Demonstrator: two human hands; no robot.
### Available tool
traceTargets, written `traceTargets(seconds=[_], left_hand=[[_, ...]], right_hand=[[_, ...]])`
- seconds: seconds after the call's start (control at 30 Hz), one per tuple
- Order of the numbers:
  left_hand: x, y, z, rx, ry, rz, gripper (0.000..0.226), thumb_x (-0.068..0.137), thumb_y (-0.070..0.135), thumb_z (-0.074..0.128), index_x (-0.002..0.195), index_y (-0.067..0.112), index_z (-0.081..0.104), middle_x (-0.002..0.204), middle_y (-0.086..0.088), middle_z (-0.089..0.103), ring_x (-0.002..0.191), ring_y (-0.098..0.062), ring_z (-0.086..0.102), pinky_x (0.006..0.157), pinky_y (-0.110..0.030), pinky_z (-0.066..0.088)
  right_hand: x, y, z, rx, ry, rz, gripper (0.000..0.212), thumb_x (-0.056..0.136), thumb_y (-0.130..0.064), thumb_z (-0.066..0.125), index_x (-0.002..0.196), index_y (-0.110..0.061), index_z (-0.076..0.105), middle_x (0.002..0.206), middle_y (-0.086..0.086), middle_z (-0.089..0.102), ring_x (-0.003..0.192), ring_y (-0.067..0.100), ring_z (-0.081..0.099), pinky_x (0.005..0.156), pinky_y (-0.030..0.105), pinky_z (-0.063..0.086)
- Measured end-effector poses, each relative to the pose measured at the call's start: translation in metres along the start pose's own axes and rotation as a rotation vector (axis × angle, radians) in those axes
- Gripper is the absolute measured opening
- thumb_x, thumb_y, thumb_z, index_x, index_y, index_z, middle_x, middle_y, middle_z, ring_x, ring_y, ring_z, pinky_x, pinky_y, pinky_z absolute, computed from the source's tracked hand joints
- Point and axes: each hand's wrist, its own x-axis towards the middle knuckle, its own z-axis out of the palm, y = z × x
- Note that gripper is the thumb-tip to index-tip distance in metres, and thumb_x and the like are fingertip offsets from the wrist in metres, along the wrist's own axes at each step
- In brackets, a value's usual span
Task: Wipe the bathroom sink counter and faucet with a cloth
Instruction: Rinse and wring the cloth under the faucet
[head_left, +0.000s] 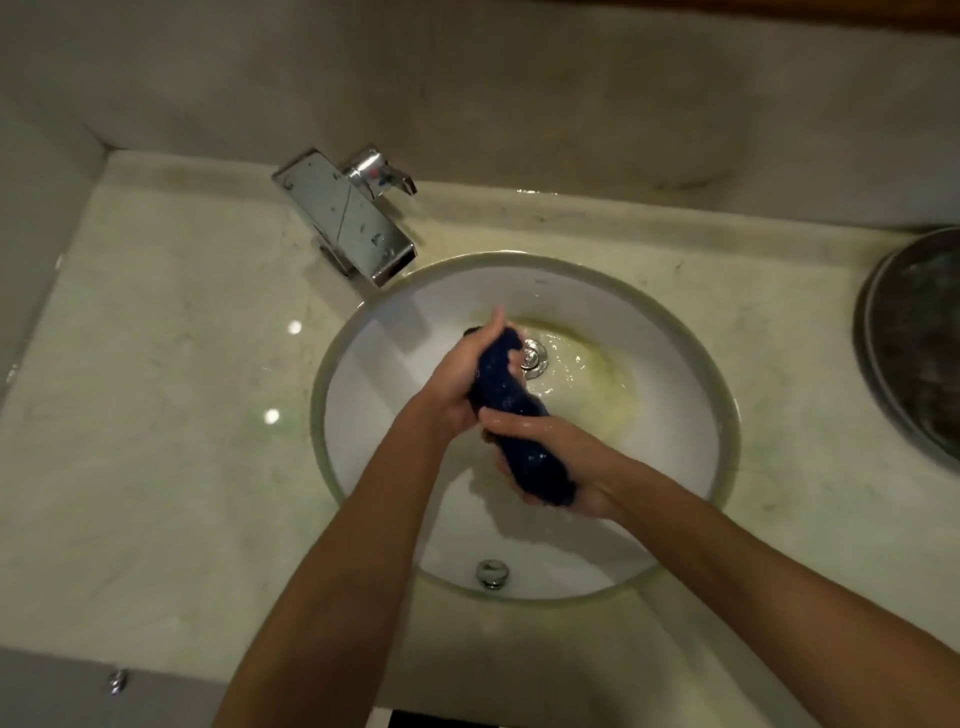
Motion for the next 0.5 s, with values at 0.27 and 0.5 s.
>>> traceTargets(seconds=[0.27,0.5], left_hand=[[0.016,-0.031,-0.001,0.8,0.556,0.04,0.033,0.092,0.033,0.061,0.088,0.001,0.07,0.085,-0.014,0.075,0.084,-0.032,0.074,0.08,-0.038,0.061],[-0.003,0.004,0.0,0.786,0.492,0.076,0.032,0.096,0.031,0.062,0.089,0.0,0.067,0.076,-0.011,0.072,0.068,-0.026,0.07,0.076,-0.038,0.061]], right_hand=[[0.041,0.031,0.016,-0.953,0.61,-0.086,0.039,0.076,-0.042,0.074,0.098,-0.016,0.054,0.086,-0.001,0.065,0.077,0.021,0.066,0.063,0.032,0.048],[0.034,0.019,0.037,-0.711,0.554,-0.121,0.045,0.073,-0.038,0.082,0.103,-0.014,0.059,0.089,0.0,0.069,0.076,0.018,0.067,0.067,0.036,0.058]])
